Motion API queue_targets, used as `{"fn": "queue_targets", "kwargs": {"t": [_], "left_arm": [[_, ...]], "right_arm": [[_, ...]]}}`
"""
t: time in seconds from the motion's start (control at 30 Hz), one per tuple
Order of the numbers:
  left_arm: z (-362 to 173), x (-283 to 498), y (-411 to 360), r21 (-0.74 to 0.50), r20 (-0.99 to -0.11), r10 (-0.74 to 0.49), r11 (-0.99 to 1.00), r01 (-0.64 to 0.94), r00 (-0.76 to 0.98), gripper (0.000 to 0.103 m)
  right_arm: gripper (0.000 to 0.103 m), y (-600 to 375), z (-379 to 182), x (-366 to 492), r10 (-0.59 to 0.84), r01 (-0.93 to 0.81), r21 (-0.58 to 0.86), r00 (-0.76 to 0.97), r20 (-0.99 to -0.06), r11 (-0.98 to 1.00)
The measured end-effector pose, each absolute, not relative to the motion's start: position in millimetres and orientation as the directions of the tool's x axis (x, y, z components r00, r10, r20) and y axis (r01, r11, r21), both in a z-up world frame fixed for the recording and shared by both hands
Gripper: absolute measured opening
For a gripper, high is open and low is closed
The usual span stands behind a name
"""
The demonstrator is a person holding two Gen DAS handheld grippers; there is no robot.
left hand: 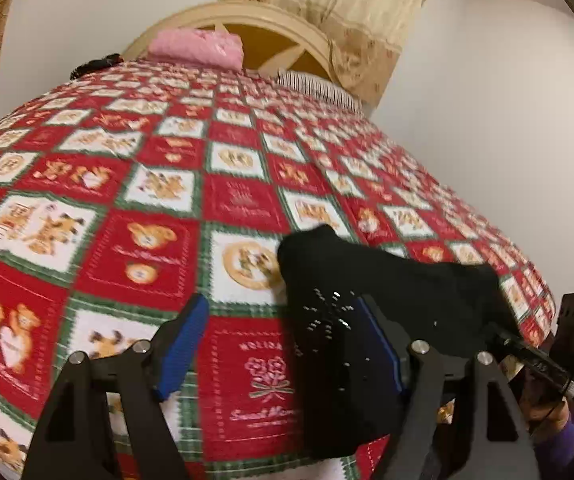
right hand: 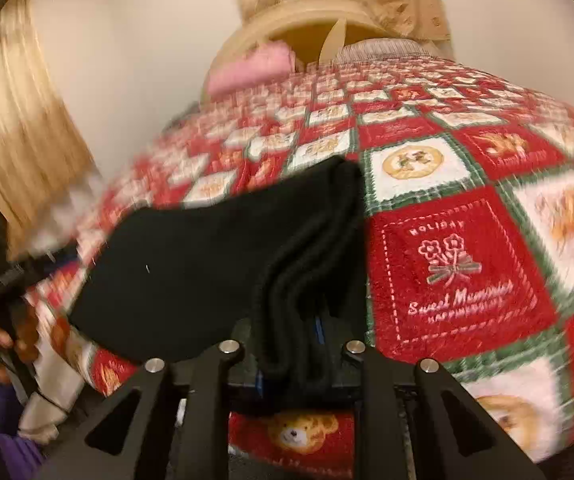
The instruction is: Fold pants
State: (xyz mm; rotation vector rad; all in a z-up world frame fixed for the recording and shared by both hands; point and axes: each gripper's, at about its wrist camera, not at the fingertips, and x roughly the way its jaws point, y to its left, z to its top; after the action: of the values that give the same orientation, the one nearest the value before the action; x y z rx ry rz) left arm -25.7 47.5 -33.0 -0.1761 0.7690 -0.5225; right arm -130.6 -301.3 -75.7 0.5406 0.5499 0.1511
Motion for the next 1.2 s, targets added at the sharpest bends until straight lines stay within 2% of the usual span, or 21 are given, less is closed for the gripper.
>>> {"fn": "queue_targets", "kwargs": {"t": [0.2, 0.23, 0.37, 0.43, 0.53, 0.63, 0.67, 0.7, 0.73, 0.77, 0.83, 0.9, 0.97, 1.0, 1.03, 1.07, 1.1, 1.13, 1.2], "left_arm": [[-34, -29, 40, -0.294, -0.652, -0.478, 0.875, 0.385, 0.589, 0.078], [-32, -30, 39, -0.273, -0.651, -0.466, 0.880, 0.388, 0.598, 0.078], [-26, -31, 29, -0.191, -0.658, -0.427, 0.892, 0.410, 0.620, 0.078], [-22, -29, 18, -0.158, -0.658, -0.423, 0.886, 0.435, 0.623, 0.078], [-19, -24, 2, -0.119, -0.674, -0.396, 0.892, 0.437, 0.624, 0.078], [-32, -17, -5, -0.169, -0.727, -0.393, 0.898, 0.407, 0.564, 0.078], [-38, -17, -4, -0.183, -0.742, -0.388, 0.902, 0.392, 0.547, 0.078], [-47, -18, -2, -0.205, -0.757, -0.391, 0.903, 0.378, 0.524, 0.078], [-54, -21, 2, -0.227, -0.761, -0.401, 0.901, 0.370, 0.510, 0.078], [-57, -24, 5, -0.253, -0.754, -0.417, 0.897, 0.362, 0.507, 0.078], [-59, -35, 11, -0.274, -0.727, -0.435, 0.894, 0.355, 0.531, 0.078], [-59, -44, 13, -0.278, -0.712, -0.436, 0.895, 0.349, 0.551, 0.078], [-60, -51, 13, -0.300, -0.696, -0.459, 0.885, 0.357, 0.553, 0.075], [-60, -54, 11, -0.307, -0.690, -0.474, 0.876, 0.372, 0.547, 0.070], [-60, -57, 8, -0.318, -0.680, -0.498, 0.861, 0.396, 0.537, 0.059], [-61, -60, 7, -0.335, -0.671, -0.518, 0.850, 0.406, 0.531, 0.057], [-60, -61, 7, -0.343, -0.665, -0.522, 0.849, 0.402, 0.535, 0.051], [-60, -62, 7, -0.359, -0.655, -0.539, 0.839, 0.409, 0.529, 0.039], [-58, -62, 7, -0.405, -0.638, -0.587, 0.806, 0.432, 0.498, 0.028]], "right_arm": [[0.025, -306, -64, -135, 0.298, -0.017, 0.523, 0.838, -0.458, 0.852], [0.029, -308, -59, -138, 0.288, -0.004, 0.529, 0.842, -0.455, 0.848], [0.032, -318, -27, -160, 0.080, 0.119, 0.480, 0.924, -0.374, 0.869], [0.032, -311, -10, -162, -0.026, 0.168, 0.377, 0.935, -0.354, 0.911], [0.032, -289, 2, -142, -0.026, 0.127, 0.245, 0.924, -0.380, 0.961], [0.032, -268, 0, -114, 0.035, 0.052, 0.193, 0.906, -0.422, 0.980], [0.032, -265, -5, -104, 0.037, 0.052, 0.181, 0.889, -0.457, 0.982], [0.032, -264, -17, -84, 0.019, 0.087, 0.162, 0.830, -0.557, 0.983], [0.032, -266, -27, -73, 0.006, 0.119, 0.160, 0.785, -0.619, 0.980], [0.032, -269, -31, -69, 0.004, 0.142, 0.177, 0.770, -0.638, 0.974], [0.032, -271, -17, -70, -0.018, 0.179, 0.204, 0.791, -0.611, 0.963], [0.032, -260, 6, -72, 0.018, 0.111, 0.208, 0.845, -0.534, 0.972], [0.032, -233, 28, -60, 0.178, -0.072, 0.234, 0.865, -0.469, 0.970], [0.032, -222, 31, -52, 0.254, -0.143, 0.260, 0.846, -0.468, 0.955], [0.032, -204, 32, -37, 0.364, -0.241, 0.302, 0.804, -0.469, 0.922], [0.032, -189, 31, -25, 0.417, -0.293, 0.315, 0.773, -0.477, 0.903], [0.032, -165, 29, -7, 0.459, -0.350, 0.300, 0.732, -0.504, 0.887], [0.032, -146, 26, 7, 0.486, -0.399, 0.278, 0.694, -0.531, 0.874], [0.032, -114, 18, 27, 0.545, -0.493, 0.267, 0.599, -0.587, 0.828]]}}
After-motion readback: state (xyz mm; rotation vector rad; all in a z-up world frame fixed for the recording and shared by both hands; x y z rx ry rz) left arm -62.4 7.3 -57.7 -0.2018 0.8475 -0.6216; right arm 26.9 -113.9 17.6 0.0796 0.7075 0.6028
